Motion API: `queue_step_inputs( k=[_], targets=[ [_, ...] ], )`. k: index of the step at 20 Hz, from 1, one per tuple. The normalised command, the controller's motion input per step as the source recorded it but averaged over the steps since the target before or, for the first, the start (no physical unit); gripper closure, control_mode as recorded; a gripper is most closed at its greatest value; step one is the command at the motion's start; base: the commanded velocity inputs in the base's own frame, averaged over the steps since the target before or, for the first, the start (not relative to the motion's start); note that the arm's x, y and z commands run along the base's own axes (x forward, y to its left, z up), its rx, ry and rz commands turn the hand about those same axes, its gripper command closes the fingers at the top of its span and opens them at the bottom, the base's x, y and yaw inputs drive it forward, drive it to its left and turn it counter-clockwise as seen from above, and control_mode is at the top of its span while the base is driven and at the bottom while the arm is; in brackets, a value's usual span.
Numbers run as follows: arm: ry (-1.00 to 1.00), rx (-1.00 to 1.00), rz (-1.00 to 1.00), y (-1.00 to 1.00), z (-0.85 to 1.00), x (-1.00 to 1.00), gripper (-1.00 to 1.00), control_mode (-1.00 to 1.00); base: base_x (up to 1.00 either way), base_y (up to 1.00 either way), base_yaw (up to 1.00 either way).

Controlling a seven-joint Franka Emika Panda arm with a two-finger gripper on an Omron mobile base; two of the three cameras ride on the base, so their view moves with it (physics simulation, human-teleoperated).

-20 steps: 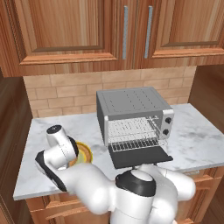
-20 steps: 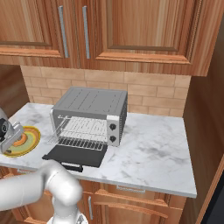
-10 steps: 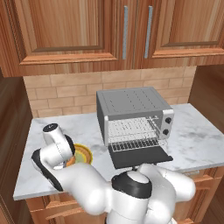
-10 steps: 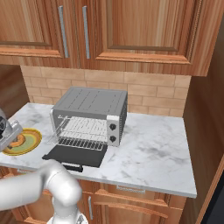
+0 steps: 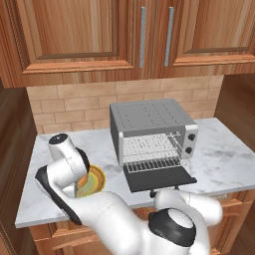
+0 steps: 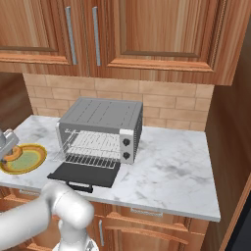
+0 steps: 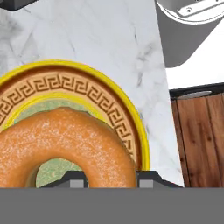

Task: Pick up the bagel from the plate, place it on the toaster oven rack, close the door, and set the timer.

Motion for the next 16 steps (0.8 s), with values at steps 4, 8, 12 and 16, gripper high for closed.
queue_step_inputs(
  k=[4, 8, 12, 16],
  targets=[
    [-0.16, 0.06, -0.08, -0.29, 1.00, -0.72, 1.00, -1.00, 0.00, 0.00, 0.00],
    [-0.08, 0.00, -0.06, -0.46, 1.00, -0.31, 1.00, -1.00, 0.00, 0.00, 0.00],
    [-0.06, 0.00, -0.09, -0.75, 0.85, -0.03, 1.00, -1.00, 0.00, 0.00, 0.00],
    [0.00, 0.00, -0.10, -0.89, 0.49, 0.04, 1.00, -1.00, 0.00, 0.00, 0.00]
  ],
)
